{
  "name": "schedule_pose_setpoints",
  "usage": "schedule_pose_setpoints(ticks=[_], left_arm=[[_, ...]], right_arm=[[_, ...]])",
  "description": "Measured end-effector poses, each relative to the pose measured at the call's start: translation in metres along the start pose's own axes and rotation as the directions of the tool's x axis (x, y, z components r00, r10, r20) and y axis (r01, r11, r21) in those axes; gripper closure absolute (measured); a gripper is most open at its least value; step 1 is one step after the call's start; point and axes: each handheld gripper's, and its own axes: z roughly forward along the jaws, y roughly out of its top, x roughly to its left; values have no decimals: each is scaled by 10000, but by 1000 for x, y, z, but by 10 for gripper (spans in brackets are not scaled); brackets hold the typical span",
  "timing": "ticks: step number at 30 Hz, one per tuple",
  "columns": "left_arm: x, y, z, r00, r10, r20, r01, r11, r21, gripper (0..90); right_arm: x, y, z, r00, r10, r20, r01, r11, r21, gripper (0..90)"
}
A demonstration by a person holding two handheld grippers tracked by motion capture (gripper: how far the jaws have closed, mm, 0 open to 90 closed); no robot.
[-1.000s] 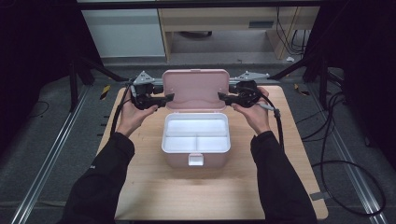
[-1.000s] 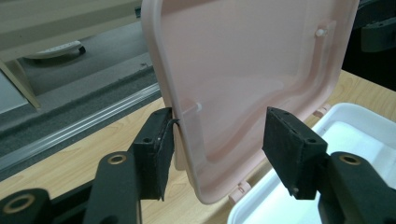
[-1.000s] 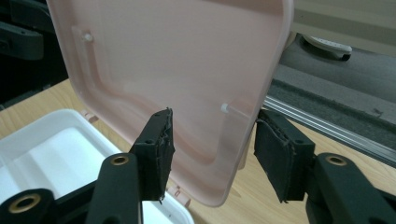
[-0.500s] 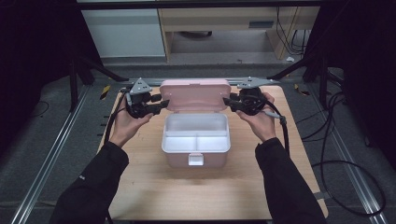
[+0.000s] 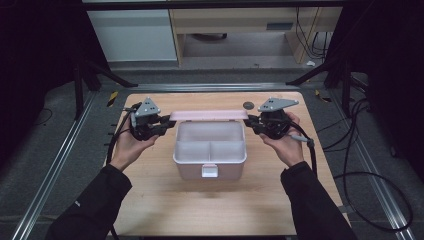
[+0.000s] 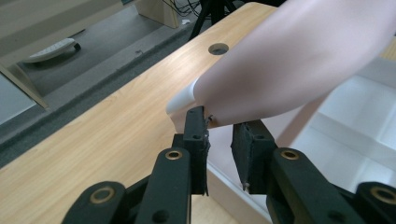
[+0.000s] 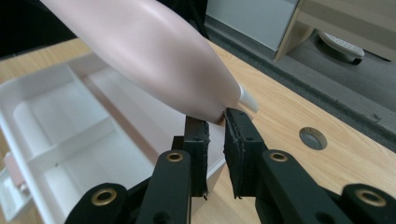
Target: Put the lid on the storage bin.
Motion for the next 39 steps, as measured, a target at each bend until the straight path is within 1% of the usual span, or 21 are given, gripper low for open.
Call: schedule_pose_setpoints(ticks=[2, 3, 6, 8, 11, 13, 16, 20, 23, 25, 27, 29, 31, 33, 34, 35, 36, 38, 39], left_arm=[[-4, -4, -1, 9999, 124, 10, -124, 9998, 132, 755], [-4, -4, -1, 9999, 124, 10, -124, 9998, 132, 755], [-12, -13, -3, 9989, 444, 121, -450, 9975, 537, 757], [-14, -18, -4, 9987, 444, 263, -460, 9969, 638, 755], [-18, -25, -3, 9985, 391, 382, -417, 9968, 687, 760], [-20, -31, -2, 9981, 439, 434, -472, 9957, 801, 759], [-23, -40, -1, 9982, 308, 511, -351, 9958, 848, 748], [-23, -52, -2, 9984, 0, 565, -45, 9968, 794, 737], [-22, -60, -3, 9986, -135, 514, 87, 9957, 925, 724], [-22, -67, -3, 9983, -318, 487, 269, 9948, 981, 705], [-20, -74, -5, 9984, -446, 349, 407, 9935, 1065, 683], [-17, -82, -6, 9975, -688, 127, 671, 9924, 1032, 665], [-14, -90, -7, 9963, -861, -30, 858, 9886, 1238, 632], [-9, -99, -7, 9903, -1369, -240, 1388, 9828, 1220, 580], [-7, -101, -7, 9886, -1473, -310, 1501, 9808, 1246, 540], [-6, -105, -6, 9869, -1534, -498, 1587, 9788, 1295, 516], [-4, -109, -5, 9853, -1573, -663, 1653, 9761, 1413, 494], [-1, -115, -3, 9816, -1749, -759, 1847, 9712, 1505, 457], [1, -119, -3, 9786, -1871, -853, 1986, 9676, 1557, 436]], right_arm=[[3, -5, -2, 9999, -123, -46, 123, 9999, 45, 791], [3, -5, -2, 9999, -123, -46, 123, 9999, 45, 791], [10, -15, -4, 9994, -285, -186, 290, 9991, 313, 784], [12, -20, -4, 9991, -345, -247, 355, 9986, 392, 782], [15, -28, -3, 9989, -306, -364, 323, 9984, 466, 783], [17, -35, -1, 9989, -272, -389, 293, 9981, 546, 785], [20, -43, 0, 9988, -266, -407, 296, 9968, 740, 778], [21, -51, 0, 9992, -176, -360, 209, 9956, 917, 766], [21, -57, 0, 9995, -157, -277, 185, 9943, 1050, 752], [20, -61, -1, 9995, -91, -305, 120, 9952, 975, 743], [18, -65, -3, 9998, -115, -164, 131, 9944, 1045, 714], [15, -70, -6, 10000, -22, 19, 20, 9943, 1065, 661], [11, -77, -12, 9996, 180, 232, -201, 9951, 967, 598], [5, -85, -18, 9977, 473, 495, -517, 9945, 916, 537], [3, -89, -21, 9963, 574, 638, -631, 9938, 918, 508], [1, -93, -23, 9948, 687, 746, -754, 9929, 917, 499], [-1, -98, -26, 9925, 834, 894, -918, 9913, 941, 471], [-6, -109, -30, 9856, 1181, 1211, -1315, 9853, 1089, 421], [-6, -111, -31, 9844, 1226, 1258, -1366, 9846, 1090, 407]])
